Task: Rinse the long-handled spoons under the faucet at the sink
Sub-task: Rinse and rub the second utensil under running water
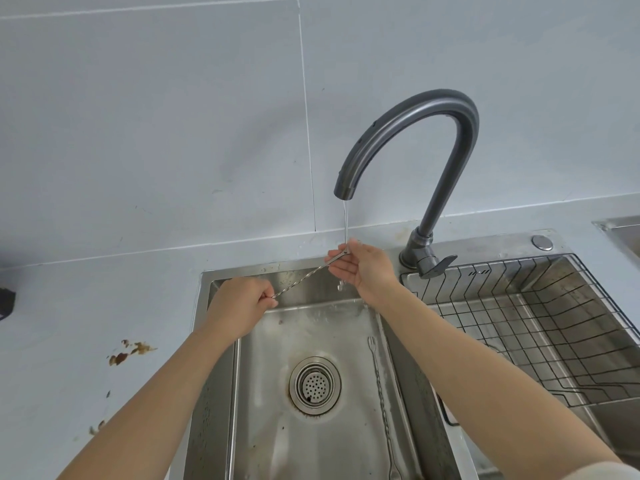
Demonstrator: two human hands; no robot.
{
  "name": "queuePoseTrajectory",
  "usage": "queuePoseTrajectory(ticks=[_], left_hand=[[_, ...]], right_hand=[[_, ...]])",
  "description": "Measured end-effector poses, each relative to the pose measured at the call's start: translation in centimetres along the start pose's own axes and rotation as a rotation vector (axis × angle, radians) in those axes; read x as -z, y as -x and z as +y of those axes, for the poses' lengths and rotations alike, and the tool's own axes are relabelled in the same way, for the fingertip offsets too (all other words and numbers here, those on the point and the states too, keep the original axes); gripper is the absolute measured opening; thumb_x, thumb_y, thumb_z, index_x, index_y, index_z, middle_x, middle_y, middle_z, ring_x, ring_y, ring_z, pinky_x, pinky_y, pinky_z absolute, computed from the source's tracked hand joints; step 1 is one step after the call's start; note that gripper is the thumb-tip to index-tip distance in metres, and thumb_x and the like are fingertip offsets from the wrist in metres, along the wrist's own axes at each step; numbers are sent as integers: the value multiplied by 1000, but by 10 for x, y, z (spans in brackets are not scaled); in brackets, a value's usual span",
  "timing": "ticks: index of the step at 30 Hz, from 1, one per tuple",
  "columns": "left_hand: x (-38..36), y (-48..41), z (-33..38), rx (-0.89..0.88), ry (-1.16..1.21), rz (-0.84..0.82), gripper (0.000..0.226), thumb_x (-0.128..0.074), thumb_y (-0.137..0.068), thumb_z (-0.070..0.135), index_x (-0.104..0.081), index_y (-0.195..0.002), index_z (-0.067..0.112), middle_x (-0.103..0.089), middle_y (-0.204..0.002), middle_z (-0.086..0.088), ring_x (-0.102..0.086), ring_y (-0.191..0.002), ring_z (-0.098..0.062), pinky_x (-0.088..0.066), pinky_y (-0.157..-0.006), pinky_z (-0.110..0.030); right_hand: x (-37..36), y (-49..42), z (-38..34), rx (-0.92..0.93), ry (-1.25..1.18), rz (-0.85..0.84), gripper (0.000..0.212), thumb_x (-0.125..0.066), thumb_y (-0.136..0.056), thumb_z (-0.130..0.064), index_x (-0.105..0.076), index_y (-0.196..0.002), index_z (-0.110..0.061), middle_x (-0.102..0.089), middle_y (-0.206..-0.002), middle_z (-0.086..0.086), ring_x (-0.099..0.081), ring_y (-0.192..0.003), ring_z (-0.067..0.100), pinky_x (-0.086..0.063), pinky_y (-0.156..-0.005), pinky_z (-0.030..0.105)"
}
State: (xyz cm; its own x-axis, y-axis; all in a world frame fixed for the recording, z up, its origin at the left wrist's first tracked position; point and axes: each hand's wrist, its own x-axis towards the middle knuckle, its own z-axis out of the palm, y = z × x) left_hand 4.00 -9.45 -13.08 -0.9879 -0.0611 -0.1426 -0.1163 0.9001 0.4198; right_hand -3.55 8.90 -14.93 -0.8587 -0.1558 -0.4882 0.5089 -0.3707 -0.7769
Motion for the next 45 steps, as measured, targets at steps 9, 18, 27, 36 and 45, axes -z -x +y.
queuePoseTrajectory(ticks=[9,18,27,36,45], left_hand=[[2,4,-4,26,-43,74,14,-59,-86,17,-65,-78,7,-48,-60,6,-48,-71,-20,-33,-65,-25],[9,5,-5,-33,-52,129,17,-59,-86,16,-58,-70,11,-41,-55,11,-45,-68,-20,-32,-64,-26],[7,1,5,-15,-73,142,16,-57,-88,18,-65,-85,5,-67,-87,-9,-59,-86,-29,-44,-75,-33],[5,-3,24,-26,-150,121,18,-52,-91,18,-64,-91,5,-67,-97,-11,-58,-94,-29,-35,-71,-29],[7,-5,30,-18,-151,99,17,-51,-91,15,-63,-95,4,-66,-101,-12,-57,-98,-31,-39,-77,-31]], right_hand=[[-2,3,3,28,38,8,22,-50,-94,-14,-56,-75,-6,-65,-76,12,-67,-54,13,-58,-56,20],[-10,5,-3,14,-50,27,42,-36,-99,-32,-55,-73,-6,-64,-71,10,-66,-63,20,-56,-60,26],[-7,4,-2,81,-51,12,17,-52,-93,-10,-56,-77,-5,-66,-68,7,-68,-53,10,-56,-52,20],[-13,6,-3,75,1,0,23,-45,-96,-12,-53,-77,-4,-63,-75,12,-68,-53,12,-57,-53,20],[-23,13,3,26,2,0,36,-37,-99,-25,-52,-73,-5,-63,-67,12,-66,-53,17,-57,-54,26]])
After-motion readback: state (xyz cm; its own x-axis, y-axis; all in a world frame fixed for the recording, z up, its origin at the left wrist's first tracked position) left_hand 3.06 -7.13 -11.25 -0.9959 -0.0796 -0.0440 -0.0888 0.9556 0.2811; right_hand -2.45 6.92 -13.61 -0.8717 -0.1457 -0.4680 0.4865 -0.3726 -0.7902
